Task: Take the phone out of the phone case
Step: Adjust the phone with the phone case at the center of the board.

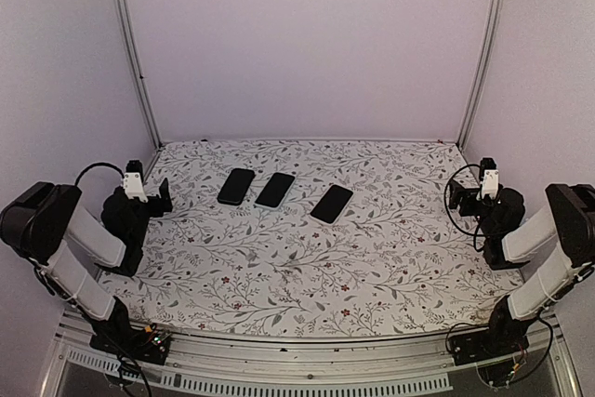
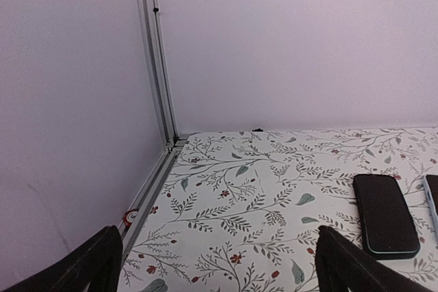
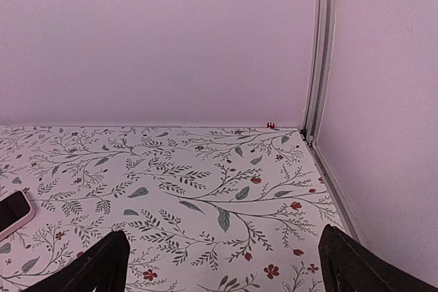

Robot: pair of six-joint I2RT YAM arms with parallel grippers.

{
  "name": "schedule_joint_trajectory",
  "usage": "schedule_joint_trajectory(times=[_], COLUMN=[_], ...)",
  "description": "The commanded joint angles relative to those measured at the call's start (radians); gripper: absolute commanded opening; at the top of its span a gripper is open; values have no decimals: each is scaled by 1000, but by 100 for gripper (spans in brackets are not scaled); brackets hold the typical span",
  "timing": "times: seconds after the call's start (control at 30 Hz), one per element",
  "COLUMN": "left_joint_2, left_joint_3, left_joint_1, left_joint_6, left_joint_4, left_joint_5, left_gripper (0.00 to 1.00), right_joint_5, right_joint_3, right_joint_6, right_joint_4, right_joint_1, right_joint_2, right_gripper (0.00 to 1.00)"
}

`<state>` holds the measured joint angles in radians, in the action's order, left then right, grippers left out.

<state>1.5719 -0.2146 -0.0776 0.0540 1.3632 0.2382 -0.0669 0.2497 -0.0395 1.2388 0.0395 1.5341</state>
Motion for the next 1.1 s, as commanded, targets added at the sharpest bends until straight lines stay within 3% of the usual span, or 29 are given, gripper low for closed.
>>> schedule_joint_trajectory(times=[0.0, 0.33, 0.47, 0.57, 0.73, 0.9, 0.93, 0.97, 1.07], left_joint_2=[2, 1, -35, -18, -21, -25, -40, -83, -202], left_joint_3=[-17, -16, -26, -1, 11, 20, 17, -17, -180], left_joint_1=[14, 16, -8, -29, -39, -40, -49, -66, -85], left_joint_6=[-6, -20, -38, -3, 3, 14, 28, 37, 63], left_joint_4=[-9, -8, -62, 26, 40, 65, 39, -63, -399], left_joint_5=[-9, 23, 117, 145, 154, 144, 153, 183, 102], left_gripper=[99, 99, 99, 99, 99, 99, 99, 99, 99], right_joint_5=[-22, -13, 103, 160, 330, 265, 247, 237, 192], right_joint_3=[14, 15, 8, 58, 250, 358, 370, 382, 404], right_joint_6=[3, 17, 55, 86, 179, 238, 238, 241, 250], right_joint_4=[21, 18, 9, -137, -531, -699, -715, -730, -769], right_joint_1=[-2, 8, 8, 8, 7, 7, 7, 7, 6], right_joint_2=[11, 12, -6, -74, -118, -109, -108, -110, -124], right_gripper=[99, 99, 99, 99, 99, 99, 99, 99, 99])
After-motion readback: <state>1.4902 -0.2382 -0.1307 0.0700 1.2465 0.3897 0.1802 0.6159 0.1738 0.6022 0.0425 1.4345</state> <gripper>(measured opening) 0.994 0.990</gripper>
